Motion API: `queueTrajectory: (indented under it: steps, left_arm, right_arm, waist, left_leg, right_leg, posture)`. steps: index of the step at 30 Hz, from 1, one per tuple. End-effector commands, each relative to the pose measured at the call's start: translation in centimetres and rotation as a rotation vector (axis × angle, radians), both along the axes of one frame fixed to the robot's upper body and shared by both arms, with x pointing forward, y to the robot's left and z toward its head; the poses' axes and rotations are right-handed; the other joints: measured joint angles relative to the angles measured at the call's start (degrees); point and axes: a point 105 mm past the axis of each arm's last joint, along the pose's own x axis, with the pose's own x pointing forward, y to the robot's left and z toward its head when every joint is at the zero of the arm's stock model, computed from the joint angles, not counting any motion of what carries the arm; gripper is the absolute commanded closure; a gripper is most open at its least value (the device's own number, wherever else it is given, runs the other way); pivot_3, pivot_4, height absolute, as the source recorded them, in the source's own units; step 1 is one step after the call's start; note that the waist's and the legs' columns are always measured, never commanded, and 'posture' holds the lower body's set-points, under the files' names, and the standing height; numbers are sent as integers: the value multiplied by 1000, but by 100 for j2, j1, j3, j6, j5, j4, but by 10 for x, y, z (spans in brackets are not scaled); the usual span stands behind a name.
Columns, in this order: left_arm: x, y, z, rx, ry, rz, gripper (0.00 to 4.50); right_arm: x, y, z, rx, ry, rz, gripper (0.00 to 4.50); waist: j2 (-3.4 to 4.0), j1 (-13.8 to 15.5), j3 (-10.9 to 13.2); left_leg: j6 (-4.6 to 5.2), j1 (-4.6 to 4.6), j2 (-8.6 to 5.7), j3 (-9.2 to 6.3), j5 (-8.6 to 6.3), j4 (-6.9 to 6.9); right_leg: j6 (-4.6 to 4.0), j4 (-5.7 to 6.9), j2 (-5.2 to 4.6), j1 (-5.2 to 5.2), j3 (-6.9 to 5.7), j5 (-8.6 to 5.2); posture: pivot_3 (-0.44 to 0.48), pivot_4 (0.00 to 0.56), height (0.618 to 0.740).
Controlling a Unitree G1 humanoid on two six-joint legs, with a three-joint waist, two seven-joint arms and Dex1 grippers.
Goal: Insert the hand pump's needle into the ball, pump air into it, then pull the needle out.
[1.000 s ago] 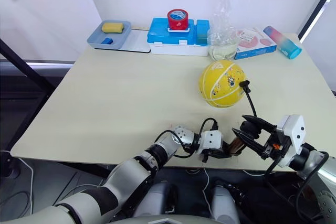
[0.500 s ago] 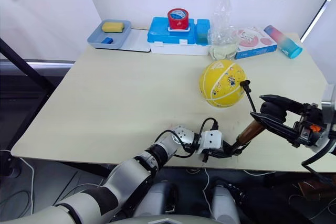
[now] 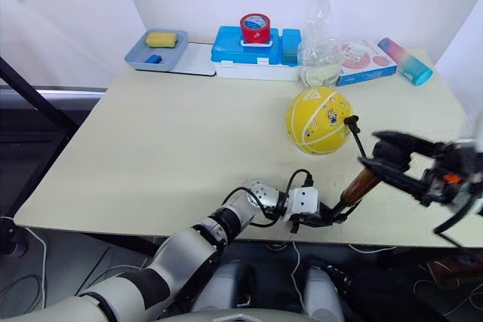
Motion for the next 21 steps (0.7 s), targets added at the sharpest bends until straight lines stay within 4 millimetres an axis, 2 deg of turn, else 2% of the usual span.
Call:
queueTrajectory:
  steps: [1,6,9,11,13,21]
  left_arm:
    - [-15,-10,-10,45,47,-46,3485]
    - [-14,-10,-8,39,77,-36,3485]
    - [-16,-10,-9,50,91,-50,3485]
    - [-17,-10,-9,52,92,-54,3485]
    - [-17,-10,-9,53,92,-55,3485]
    - [-17,-11,-10,54,80,-53,3485]
  right_arm:
    - [8,-5,-35,-53,63,-67,2488]
    - [9,6,-65,-13,87,-61,2489]
    - [10,6,-72,-23,77,-61,2489]
    - [11,5,-68,-21,58,-67,2489]
    - [12,2,-59,-17,30,-69,2489]
    - [-1,-11,9,47,-102,-35,2489]
  waist:
    - [1,1,-1]
    - [1,-4,-3]
    - [5,-8,-2]
    - [6,-7,-2]
    - [6,-6,-2]
    - [32,0,17]
  left_leg:
    - [0,0,0,0,0,0]
    - [0,-1,1,-3,0,-1]
    - [0,-1,1,-3,0,-1]
    - [0,-1,2,-3,0,-1]
    - [0,-1,4,-4,0,-2]
    - [0,-6,2,-4,0,-4]
  right_leg:
    - [-1,0,-1,-1,0,0]
    - [-6,0,2,-1,-3,3]
    - [-6,0,3,-2,-3,3]
    - [-7,0,4,-2,-3,3]
    - [-10,0,6,-3,-4,4]
    - [-10,-1,6,-5,-5,4]
  posture:
    - [0,150,739]
    - [0,150,739]
    - [0,150,739]
    - [0,150,739]
    - [0,150,739]
    - [0,150,739]
